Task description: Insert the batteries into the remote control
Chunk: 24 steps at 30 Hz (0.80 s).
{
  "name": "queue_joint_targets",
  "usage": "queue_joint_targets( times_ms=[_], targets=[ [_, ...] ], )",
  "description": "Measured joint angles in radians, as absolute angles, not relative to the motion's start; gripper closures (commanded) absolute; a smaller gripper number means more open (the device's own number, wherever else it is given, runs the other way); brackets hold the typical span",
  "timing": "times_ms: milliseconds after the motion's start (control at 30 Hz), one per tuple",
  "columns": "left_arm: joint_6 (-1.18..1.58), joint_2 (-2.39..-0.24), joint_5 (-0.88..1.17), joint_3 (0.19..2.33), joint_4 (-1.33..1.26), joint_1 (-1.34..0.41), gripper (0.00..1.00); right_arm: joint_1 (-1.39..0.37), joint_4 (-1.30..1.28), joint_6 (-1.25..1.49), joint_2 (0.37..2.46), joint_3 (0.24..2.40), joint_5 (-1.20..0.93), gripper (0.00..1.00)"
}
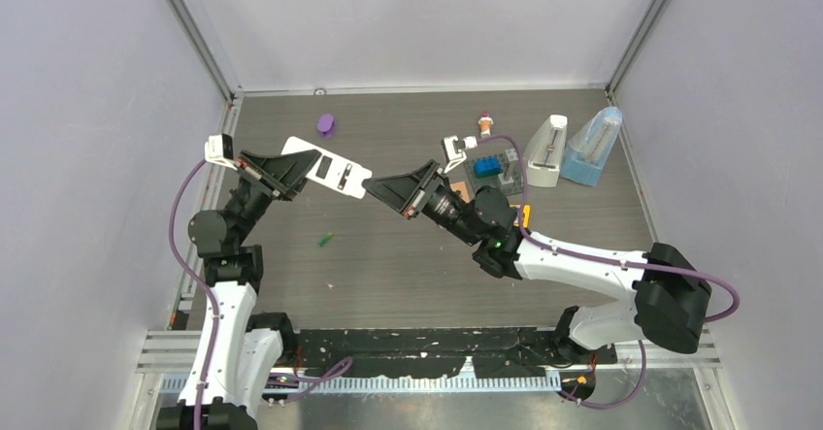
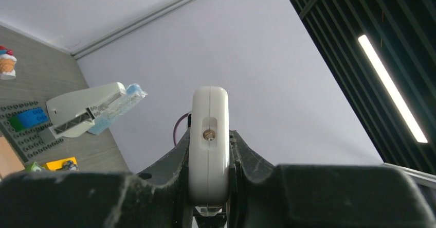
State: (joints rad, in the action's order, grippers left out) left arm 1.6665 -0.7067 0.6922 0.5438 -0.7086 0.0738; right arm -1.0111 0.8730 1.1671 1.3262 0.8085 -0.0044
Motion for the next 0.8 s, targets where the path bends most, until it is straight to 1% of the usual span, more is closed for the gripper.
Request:
queue_joint_targets(
  times_ms=[400,800],
  targets=[
    [1.662,-0.707,0.681,0.557,-0.765,0.071,1.0,-1.013,0.838,1.142,1.341,0.868,-0.012,0.95],
    [1.638,-0.709,0.629,0.559,-0.77,0.07,1.0,-1.024,0.702,1.09,1.353,0.955,0.047,0.94]
  ],
)
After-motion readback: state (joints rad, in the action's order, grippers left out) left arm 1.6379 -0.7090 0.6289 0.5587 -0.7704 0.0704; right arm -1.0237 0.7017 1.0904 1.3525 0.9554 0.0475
